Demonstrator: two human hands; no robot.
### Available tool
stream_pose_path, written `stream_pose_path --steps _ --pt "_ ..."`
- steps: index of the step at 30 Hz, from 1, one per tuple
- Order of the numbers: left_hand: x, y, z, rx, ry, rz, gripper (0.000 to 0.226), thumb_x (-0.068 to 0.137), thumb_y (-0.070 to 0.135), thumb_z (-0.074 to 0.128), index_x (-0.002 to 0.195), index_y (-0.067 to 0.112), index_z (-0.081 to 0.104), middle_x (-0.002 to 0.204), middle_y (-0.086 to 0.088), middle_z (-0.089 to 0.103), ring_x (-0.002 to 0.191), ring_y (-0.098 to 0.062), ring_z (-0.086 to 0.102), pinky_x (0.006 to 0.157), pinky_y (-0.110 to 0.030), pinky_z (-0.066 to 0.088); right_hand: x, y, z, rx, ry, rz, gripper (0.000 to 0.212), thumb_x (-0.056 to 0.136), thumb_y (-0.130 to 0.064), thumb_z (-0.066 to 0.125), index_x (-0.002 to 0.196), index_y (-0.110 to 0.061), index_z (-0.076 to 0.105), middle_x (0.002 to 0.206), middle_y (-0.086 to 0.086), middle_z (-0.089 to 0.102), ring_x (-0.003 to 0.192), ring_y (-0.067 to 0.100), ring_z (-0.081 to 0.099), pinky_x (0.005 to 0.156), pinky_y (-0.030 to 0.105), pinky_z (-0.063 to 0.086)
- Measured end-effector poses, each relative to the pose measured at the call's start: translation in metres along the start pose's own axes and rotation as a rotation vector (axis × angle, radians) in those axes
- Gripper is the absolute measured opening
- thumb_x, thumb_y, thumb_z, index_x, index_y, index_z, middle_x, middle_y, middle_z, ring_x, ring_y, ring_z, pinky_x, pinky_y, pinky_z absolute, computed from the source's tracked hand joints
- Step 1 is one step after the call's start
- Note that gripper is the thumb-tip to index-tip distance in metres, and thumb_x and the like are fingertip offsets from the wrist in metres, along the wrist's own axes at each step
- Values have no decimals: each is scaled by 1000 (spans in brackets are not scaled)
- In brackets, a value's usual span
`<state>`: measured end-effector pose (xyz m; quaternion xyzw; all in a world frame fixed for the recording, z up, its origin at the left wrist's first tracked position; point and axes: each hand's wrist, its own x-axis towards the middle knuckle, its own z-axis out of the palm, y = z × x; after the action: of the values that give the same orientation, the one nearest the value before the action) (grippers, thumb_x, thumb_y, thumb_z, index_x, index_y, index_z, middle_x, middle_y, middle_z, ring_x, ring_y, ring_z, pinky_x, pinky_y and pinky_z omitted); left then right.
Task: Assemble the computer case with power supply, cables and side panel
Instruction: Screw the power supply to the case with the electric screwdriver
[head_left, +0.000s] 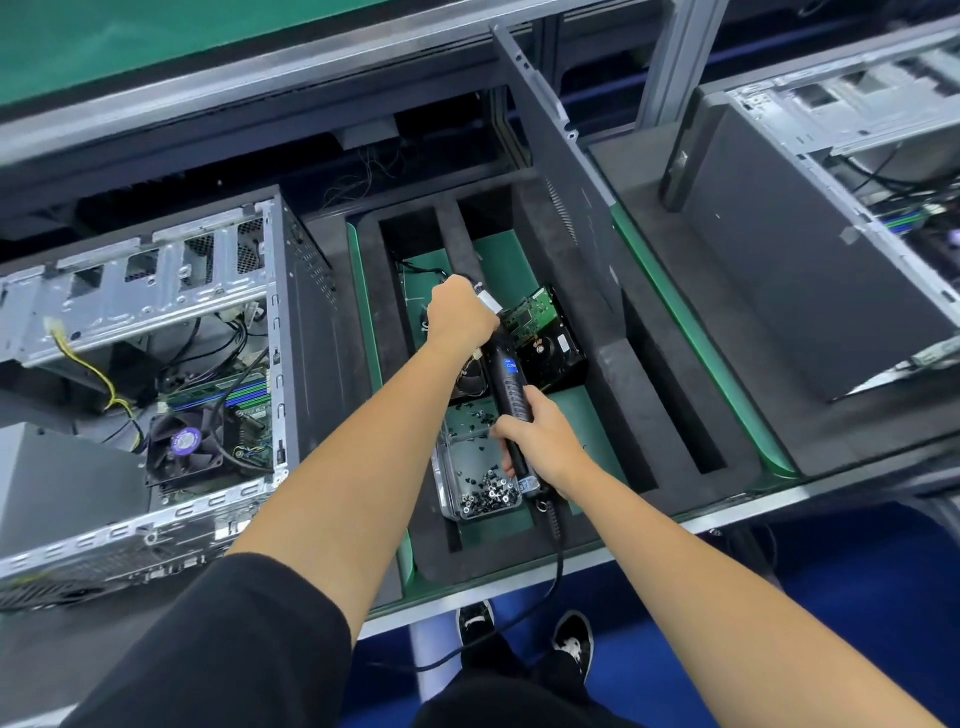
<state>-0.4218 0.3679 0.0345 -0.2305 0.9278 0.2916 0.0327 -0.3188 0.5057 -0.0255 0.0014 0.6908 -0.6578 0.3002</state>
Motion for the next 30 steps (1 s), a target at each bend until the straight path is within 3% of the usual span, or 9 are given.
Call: stream_pose_path --steps 3,6,7,8,10,15,19,24,30 --pt "5 -3 0 -33 -69 -51 20 78 12 69 72 5 50 89 -16 67 75 -24 63 59 -28 47 -1 0 0 1 6 -5 25 78 -13 64 98 -16 49 69 11 54 49 24 54 54 39 53" --pt "8 -9 -3 -208 -127 -150 7 81 3 60 86 0 62 87 -15 67 74 -25 65 67 -30 56 -1 -1 0 8 5 -2 25 79 -11 63 99 -14 49 71 12 53 49 23 53 53 37 52" --pt "7 -11 -3 -258 -155 -171 3 83 1 57 80 2 59 80 -12 64 68 -23 62 62 -28 54 -1 -1 0 6 2 -1 25 79 -11 63 99 -14 49 71 12 53 49 23 53 52 36 51" --pt "6 -12 -4 -290 -189 -193 14 85 -2 52 73 5 53 72 -9 57 60 -20 55 56 -24 47 -1 -1 0 1 -1 -2 24 80 -11 63 99 -14 49 71 11 54 49 23 54 52 36 51" --pt "3 -14 -3 -343 -254 -222 21 88 -6 44 72 9 47 66 -7 47 53 -16 43 52 -21 34 0 -1 0 -2 4 -2 23 81 -11 63 99 -15 49 73 10 55 50 23 54 52 35 52" --pt "-1 -17 -4 -477 -303 -256 21 94 10 55 73 6 54 64 -4 52 50 -11 45 45 -17 42 -1 0 1 9 22 6 25 80 -11 62 101 -9 48 73 10 55 51 24 54 53 36 51" --pt "0 -19 -3 -463 -256 -239 22 85 17 71 75 6 55 60 -4 53 50 -14 45 53 -23 44 -1 1 1 17 13 4 26 79 -12 63 100 -8 48 68 7 55 51 23 54 52 36 51" --pt "2 -23 -2 -370 -184 -273 23 86 8 66 67 5 54 58 -6 55 43 -13 45 42 -19 37 -1 1 1 7 -22 6 31 76 -14 63 103 -11 50 64 4 56 53 23 54 52 36 53" --pt "1 -22 1 -398 -135 -319 24 85 6 64 63 5 54 56 -7 54 43 -15 44 45 -22 36 -1 1 0 3 -26 1 27 76 -13 64 99 -15 50 60 -2 59 52 22 55 52 36 53"
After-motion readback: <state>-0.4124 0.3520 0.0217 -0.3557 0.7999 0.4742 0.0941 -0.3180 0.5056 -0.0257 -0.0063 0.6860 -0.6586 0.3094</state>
